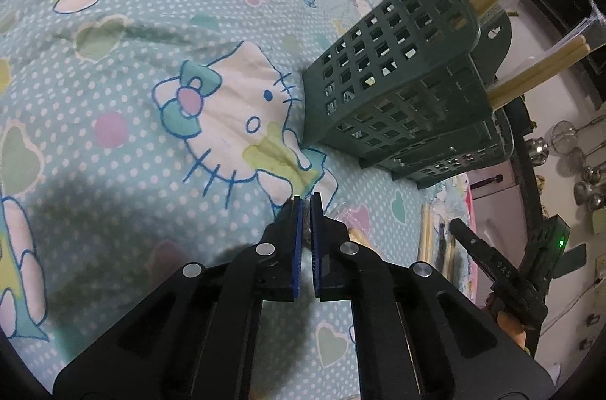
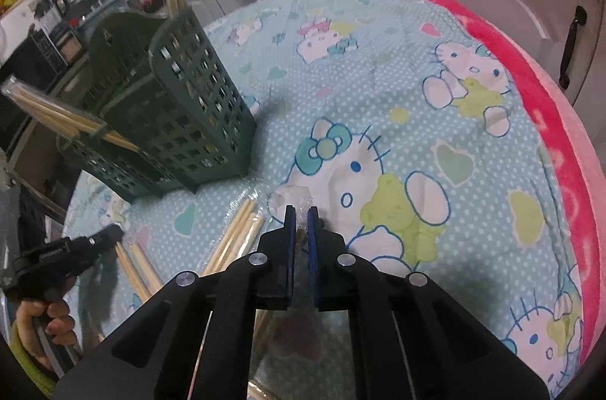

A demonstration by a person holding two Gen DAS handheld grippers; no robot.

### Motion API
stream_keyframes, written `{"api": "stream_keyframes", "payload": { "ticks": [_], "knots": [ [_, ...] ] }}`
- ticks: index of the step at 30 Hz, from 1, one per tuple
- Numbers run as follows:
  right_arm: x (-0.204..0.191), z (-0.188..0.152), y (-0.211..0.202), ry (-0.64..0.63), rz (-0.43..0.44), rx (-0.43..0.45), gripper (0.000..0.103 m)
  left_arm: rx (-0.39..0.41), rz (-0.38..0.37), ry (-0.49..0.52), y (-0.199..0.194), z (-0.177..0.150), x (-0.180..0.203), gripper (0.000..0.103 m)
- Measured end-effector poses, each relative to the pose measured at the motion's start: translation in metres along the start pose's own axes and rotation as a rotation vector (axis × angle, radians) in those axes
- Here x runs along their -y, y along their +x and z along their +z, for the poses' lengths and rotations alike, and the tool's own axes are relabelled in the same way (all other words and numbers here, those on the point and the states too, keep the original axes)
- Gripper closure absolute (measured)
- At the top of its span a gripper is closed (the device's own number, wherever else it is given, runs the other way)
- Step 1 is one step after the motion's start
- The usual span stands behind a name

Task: Organize utensils
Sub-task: 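Close the left gripper on a wrapped chopstick while the right gripper grasps another, then lift the chopsticks upright with both grippers and carry them over the basket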

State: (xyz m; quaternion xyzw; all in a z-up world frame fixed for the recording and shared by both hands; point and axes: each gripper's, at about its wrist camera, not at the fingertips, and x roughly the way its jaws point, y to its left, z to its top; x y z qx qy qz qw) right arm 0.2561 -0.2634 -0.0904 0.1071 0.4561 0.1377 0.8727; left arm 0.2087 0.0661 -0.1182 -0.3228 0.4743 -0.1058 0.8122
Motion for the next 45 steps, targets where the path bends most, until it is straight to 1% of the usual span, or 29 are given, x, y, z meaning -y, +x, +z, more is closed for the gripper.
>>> {"api": "stream_keyframes", "payload": {
  "ticks": [6,12,14,22,28,35,45],
  "knots": [
    [-0.006,0.0,-0.024,-0.019,0.021,0.066,0.097,0.048,-0.006,-0.014,-0.021,0.0,-0.008,0.102],
    [-0.016,0.003,-0.042,-0.042,0.037,0.115,0.098,0.132,0.014,-0.003,-0.051,0.005,-0.01,0.102],
    [-0.022,0.004,-0.05,-0.056,0.043,0.137,0.098,0.157,0.023,0.007,-0.06,0.007,-0.009,0.102],
    [-0.044,0.008,-0.078,-0.112,0.071,0.203,0.098,0.223,0.005,0.046,-0.09,0.003,0.004,0.102],
    [-0.052,0.009,-0.089,-0.14,0.082,0.225,0.098,0.255,0.008,0.085,-0.102,0.002,0.017,0.102],
    [-0.059,0.007,-0.101,-0.155,0.1,0.244,0.099,0.275,-0.036,0.11,-0.116,-0.003,0.03,0.102],
    [-0.074,0.009,-0.128,-0.191,0.137,0.305,0.099,0.301,-0.105,0.175,-0.136,-0.011,0.062,0.102]
  ]
}}
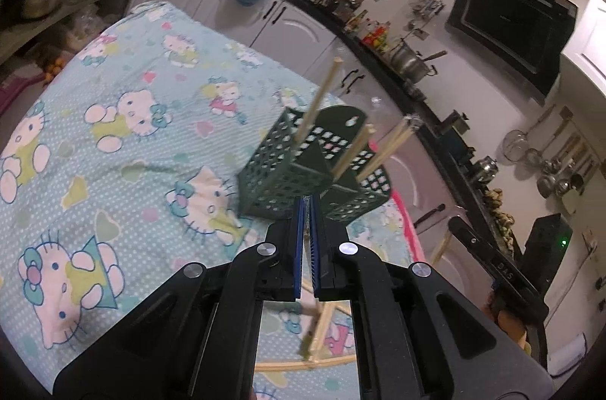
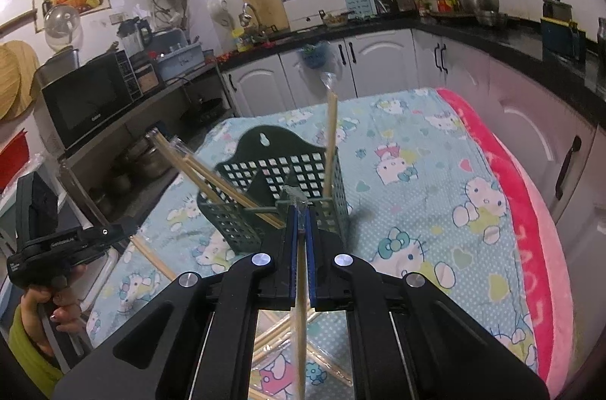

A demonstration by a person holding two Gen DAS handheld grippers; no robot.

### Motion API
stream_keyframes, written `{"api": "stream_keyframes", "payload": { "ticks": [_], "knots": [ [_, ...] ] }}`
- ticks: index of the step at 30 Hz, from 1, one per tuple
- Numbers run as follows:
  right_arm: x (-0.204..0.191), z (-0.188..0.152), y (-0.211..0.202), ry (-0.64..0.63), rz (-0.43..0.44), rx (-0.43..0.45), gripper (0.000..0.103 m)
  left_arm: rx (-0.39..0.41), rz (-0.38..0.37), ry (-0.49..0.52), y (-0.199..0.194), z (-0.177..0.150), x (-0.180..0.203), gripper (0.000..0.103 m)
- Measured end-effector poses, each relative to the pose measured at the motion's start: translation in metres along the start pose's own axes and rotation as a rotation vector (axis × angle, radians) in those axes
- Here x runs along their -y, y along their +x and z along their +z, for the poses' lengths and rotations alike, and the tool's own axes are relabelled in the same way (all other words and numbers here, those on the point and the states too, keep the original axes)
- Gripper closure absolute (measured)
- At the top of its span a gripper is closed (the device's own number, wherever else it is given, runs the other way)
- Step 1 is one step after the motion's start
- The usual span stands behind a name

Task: Organize utensils
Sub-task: 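Lift the chopsticks upright with both grippers and carry them over the basket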

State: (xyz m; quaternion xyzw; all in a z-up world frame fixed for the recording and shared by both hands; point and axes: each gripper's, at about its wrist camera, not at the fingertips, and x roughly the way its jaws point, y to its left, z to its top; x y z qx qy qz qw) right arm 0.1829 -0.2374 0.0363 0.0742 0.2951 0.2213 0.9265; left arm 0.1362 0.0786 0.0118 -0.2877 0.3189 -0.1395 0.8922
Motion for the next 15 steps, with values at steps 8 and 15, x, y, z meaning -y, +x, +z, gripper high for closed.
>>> {"api": "stream_keyframes", "payload": {
  "ticks": [8,15],
  "knots": [
    [-0.01,0.006,-0.013,-0.024,0.01,0.045,0.099,0.013,-0.044,0.042,-0.007,0.003,0.023,0.102],
    [-0.014,0.01,-0.022,-0.03,0.015,0.074,0.099,0.017,-0.073,0.077,-0.007,0.005,0.043,0.102]
  ]
}}
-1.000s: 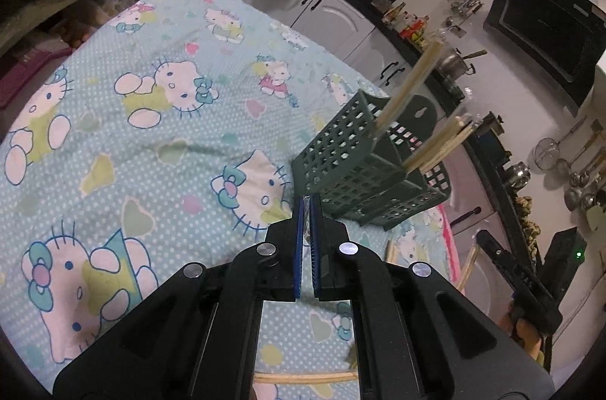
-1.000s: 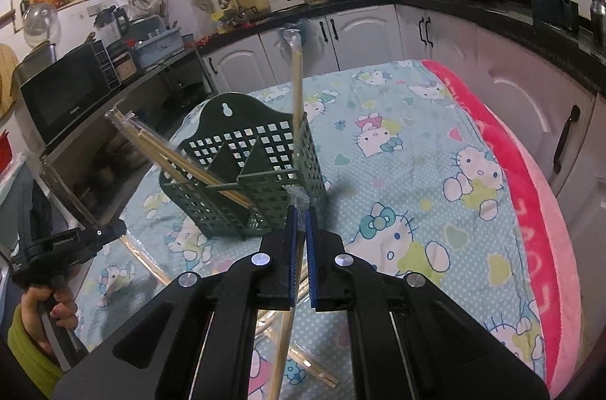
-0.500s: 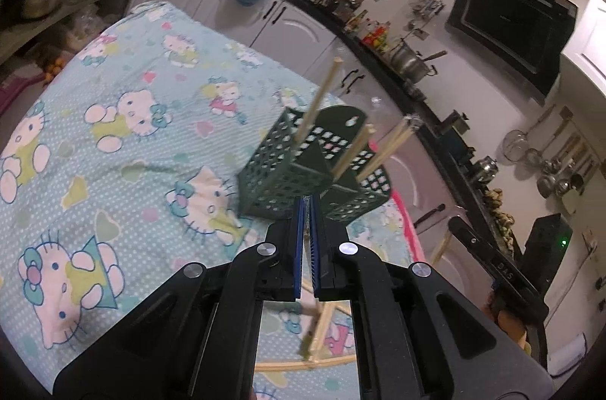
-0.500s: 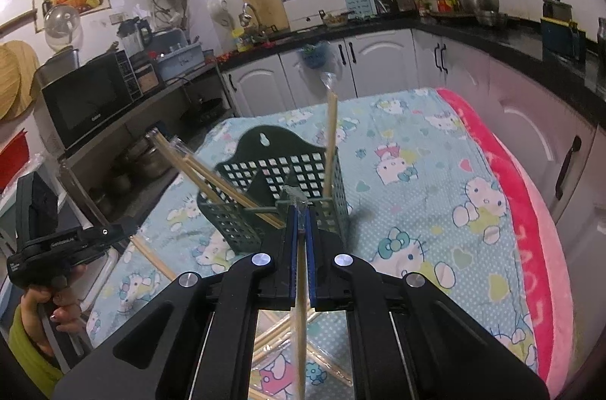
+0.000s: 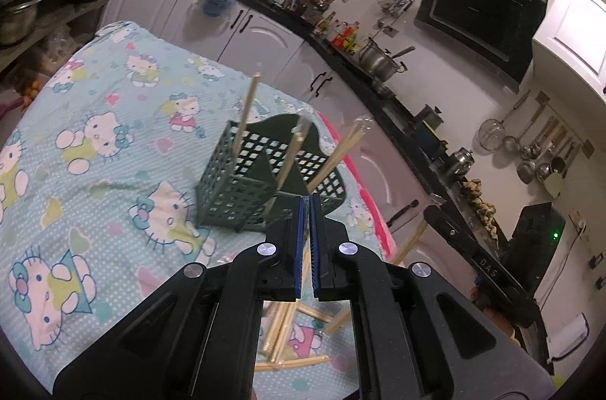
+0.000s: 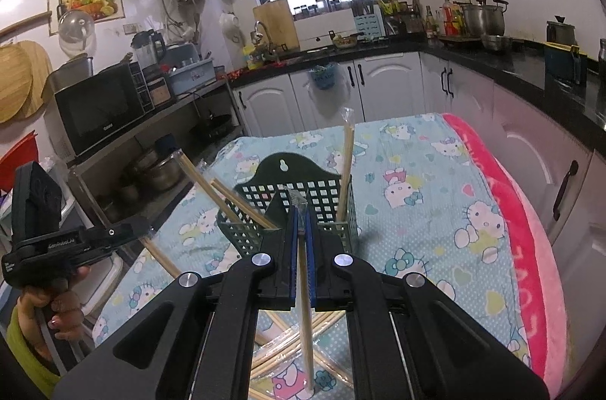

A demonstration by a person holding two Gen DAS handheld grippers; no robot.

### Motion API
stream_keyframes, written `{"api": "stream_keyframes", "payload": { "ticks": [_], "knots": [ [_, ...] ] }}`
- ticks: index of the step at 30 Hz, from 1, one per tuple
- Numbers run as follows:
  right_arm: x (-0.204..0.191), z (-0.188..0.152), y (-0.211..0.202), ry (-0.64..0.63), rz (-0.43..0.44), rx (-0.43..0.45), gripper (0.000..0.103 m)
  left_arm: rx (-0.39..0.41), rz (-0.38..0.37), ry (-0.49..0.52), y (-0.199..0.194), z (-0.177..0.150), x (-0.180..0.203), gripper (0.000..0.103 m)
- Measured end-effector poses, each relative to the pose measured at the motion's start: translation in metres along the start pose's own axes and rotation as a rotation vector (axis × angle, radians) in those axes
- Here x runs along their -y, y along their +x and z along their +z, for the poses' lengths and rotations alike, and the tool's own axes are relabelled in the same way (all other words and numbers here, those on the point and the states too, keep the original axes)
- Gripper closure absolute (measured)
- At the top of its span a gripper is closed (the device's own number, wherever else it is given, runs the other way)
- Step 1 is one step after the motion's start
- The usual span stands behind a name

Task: Organize utensils
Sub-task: 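Lift the chopsticks upright with both grippers and carry them over the basket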

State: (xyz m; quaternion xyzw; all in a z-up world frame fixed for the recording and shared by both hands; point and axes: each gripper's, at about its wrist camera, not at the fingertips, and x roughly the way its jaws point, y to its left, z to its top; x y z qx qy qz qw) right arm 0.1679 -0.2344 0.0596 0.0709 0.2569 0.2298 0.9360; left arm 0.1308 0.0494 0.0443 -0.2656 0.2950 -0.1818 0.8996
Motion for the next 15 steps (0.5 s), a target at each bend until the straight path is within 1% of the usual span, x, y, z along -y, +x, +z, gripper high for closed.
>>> {"api": "stream_keyframes", "payload": {
  "ticks": [6,15],
  "knots": [
    [-0.002,0.006,-0.005,-0.002,0.003,0.028,0.099,0.008,-0.021,0.049,0.002,0.008,0.021,0.102],
    [-0.005,0.013,-0.012,0.0,0.004,0.066,0.099,0.014,-0.059,0.077,0.005,0.02,0.04,0.102]
  ]
}}
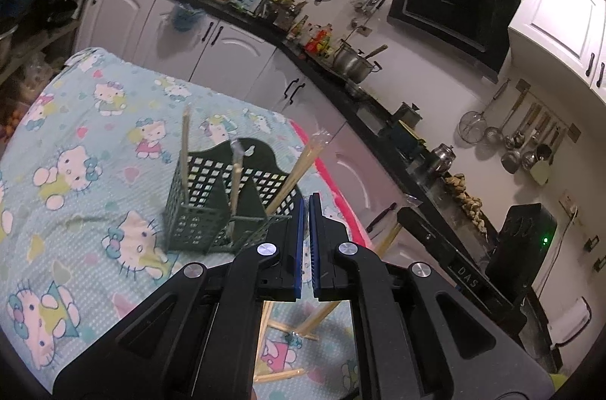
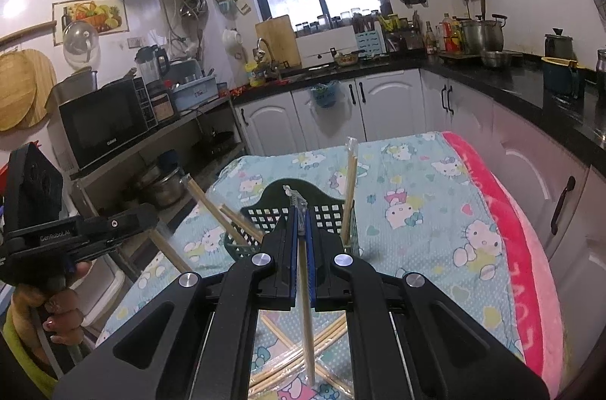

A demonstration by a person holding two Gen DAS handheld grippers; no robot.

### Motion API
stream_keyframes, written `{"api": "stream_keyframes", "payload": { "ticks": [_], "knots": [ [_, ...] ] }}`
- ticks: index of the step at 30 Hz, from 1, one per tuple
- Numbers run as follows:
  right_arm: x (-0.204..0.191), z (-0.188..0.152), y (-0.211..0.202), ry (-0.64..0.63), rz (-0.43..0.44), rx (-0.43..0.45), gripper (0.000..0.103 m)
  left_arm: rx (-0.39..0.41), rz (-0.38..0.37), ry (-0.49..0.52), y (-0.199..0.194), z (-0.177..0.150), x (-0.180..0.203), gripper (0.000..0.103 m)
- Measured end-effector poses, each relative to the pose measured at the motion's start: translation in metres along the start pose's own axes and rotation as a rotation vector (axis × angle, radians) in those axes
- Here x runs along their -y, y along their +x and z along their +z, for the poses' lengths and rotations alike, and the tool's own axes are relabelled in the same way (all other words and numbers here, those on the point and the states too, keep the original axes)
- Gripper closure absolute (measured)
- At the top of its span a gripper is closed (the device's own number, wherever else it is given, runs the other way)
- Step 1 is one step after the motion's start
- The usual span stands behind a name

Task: Organize utensils
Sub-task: 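Lift the chopsticks upright with both grippers and carry them over the basket, then lower the held chopsticks into the basket slots with both grippers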

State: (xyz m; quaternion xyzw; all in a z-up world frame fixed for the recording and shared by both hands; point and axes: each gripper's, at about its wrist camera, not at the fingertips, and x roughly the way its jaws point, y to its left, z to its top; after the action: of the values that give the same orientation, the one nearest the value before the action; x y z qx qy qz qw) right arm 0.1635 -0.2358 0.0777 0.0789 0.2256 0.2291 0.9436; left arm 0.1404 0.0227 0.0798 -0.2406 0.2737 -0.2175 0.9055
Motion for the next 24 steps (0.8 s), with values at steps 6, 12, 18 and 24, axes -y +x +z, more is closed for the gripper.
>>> {"api": "stream_keyframes", "payload": {
  "ticks": [6,12,18,24],
  "knots": [
    [0.0,0.006,-0.002,0.001,-0.001,0.024,0.099,-0.001,-0.03,0.018,0.006,0.009,0.012,0.102],
    [-0.002,0.016,-0.003,-0.011,0.003,0.052,0.099,0.016,-0.047,0.052,0.008,0.021,0.026,0.102],
    [-0.006,0.027,-0.003,-0.028,0.008,0.081,0.099,0.04,-0.055,0.074,0.007,0.035,0.036,0.102],
    [-0.009,0.044,-0.003,-0.039,0.012,0.116,0.099,0.076,-0.061,0.101,0.007,0.054,0.048,0.102]
  ]
}}
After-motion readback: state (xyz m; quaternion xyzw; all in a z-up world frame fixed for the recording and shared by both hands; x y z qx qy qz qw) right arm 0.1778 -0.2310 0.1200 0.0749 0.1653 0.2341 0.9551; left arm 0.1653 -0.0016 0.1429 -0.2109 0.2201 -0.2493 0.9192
